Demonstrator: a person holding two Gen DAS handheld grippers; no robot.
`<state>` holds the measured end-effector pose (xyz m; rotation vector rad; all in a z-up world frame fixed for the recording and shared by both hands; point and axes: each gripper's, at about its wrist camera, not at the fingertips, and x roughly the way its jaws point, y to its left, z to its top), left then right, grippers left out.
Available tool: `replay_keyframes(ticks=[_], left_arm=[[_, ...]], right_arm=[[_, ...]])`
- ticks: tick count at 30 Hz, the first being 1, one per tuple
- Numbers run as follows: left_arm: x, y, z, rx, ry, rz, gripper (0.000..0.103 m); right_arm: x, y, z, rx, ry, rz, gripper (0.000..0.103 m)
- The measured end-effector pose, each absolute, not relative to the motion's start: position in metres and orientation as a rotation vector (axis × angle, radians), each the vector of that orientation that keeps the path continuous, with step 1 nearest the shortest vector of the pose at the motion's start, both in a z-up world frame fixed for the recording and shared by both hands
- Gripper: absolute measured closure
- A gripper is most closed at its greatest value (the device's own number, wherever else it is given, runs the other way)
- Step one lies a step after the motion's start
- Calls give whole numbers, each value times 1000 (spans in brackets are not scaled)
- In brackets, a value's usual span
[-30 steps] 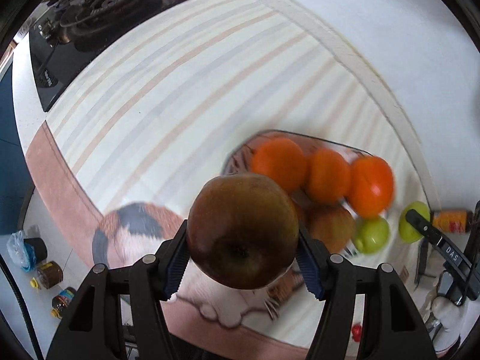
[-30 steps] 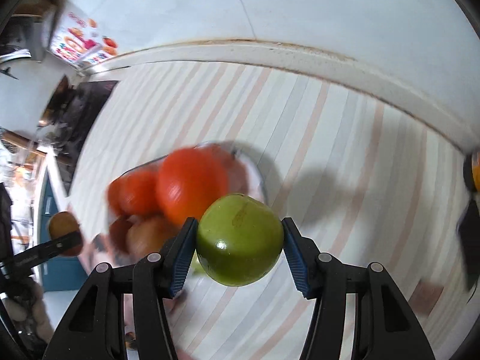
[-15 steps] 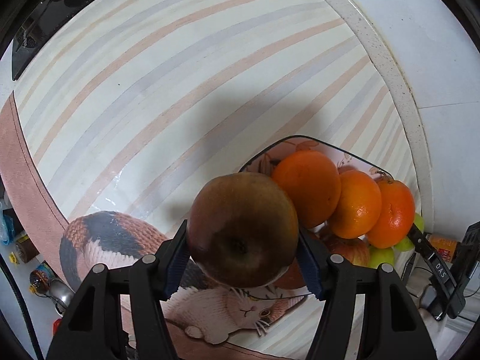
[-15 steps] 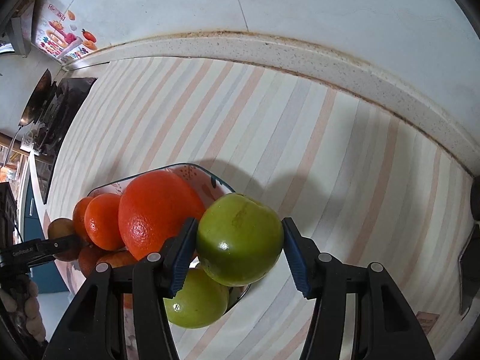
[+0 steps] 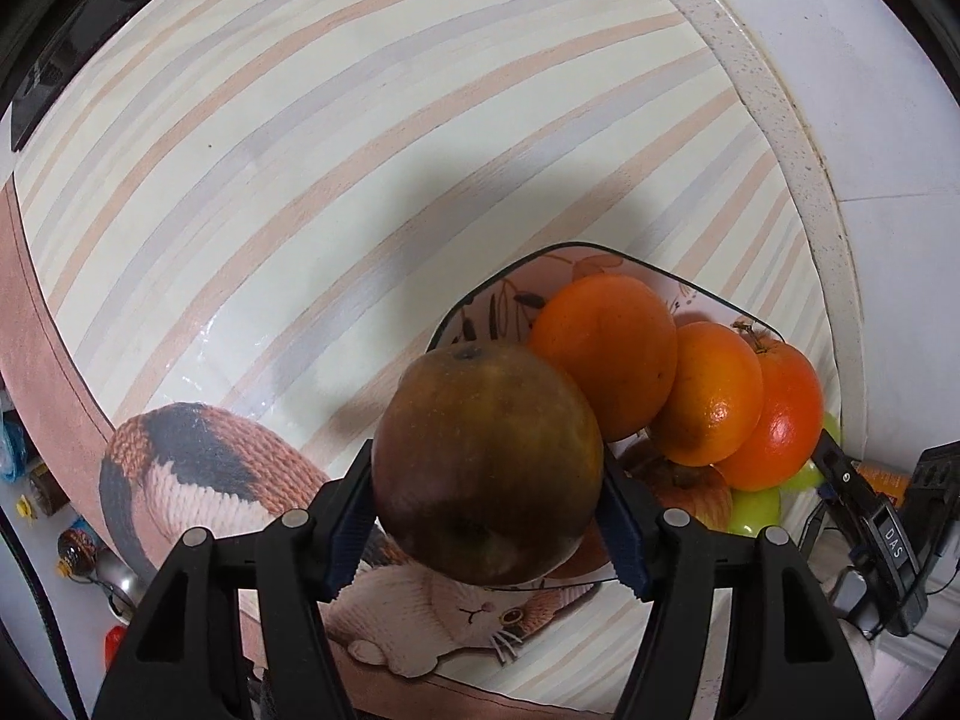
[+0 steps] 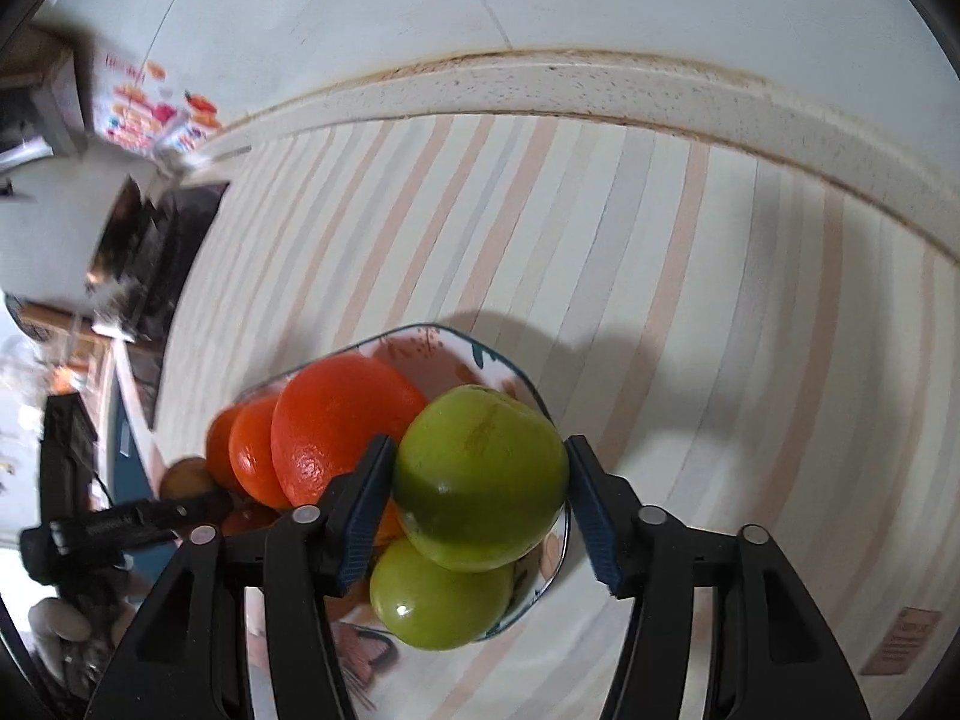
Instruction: Organize fruits
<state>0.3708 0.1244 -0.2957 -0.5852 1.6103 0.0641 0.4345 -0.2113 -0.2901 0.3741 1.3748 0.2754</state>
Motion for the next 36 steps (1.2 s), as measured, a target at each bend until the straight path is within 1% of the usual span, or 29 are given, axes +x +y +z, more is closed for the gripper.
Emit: replay_keyframes(ticks=[5,7,8,10,11,13,19,25,33,36], left_arm=[[371,119,-291,-529,1606,79,39],[370,119,-288,-522,1600,79,31],[369,120,-285,-519,1593,80,30],[368,121,-279,-509,1581,80,16],[367,122,-276,-504,1574,82,14],[366,123,-268,-486,1559,86,8],[353,120,-231,-445,1473,105,8],[312,94,-182,-260,1359,160,8],[248,64,-141,-174,1275,167,8],[234,58,-122,-176,1240,164,8]], right_arm=[[433,-220,-300,433,1387,273,29],[432,-220,-300,433,1386,274,29],[431,-220,-300,431,1388,273,28],[429,-220,-296,417,1383,265,17],[429,-219,-292,405,1379,264,9],[426,-216,-283,370,1370,247,8],[408,-197,-240,205,1291,211,5],[366,-174,-199,32,1228,180,4],[311,-163,-153,-38,1192,174,4],[288,-159,-125,-53,1153,178,4]])
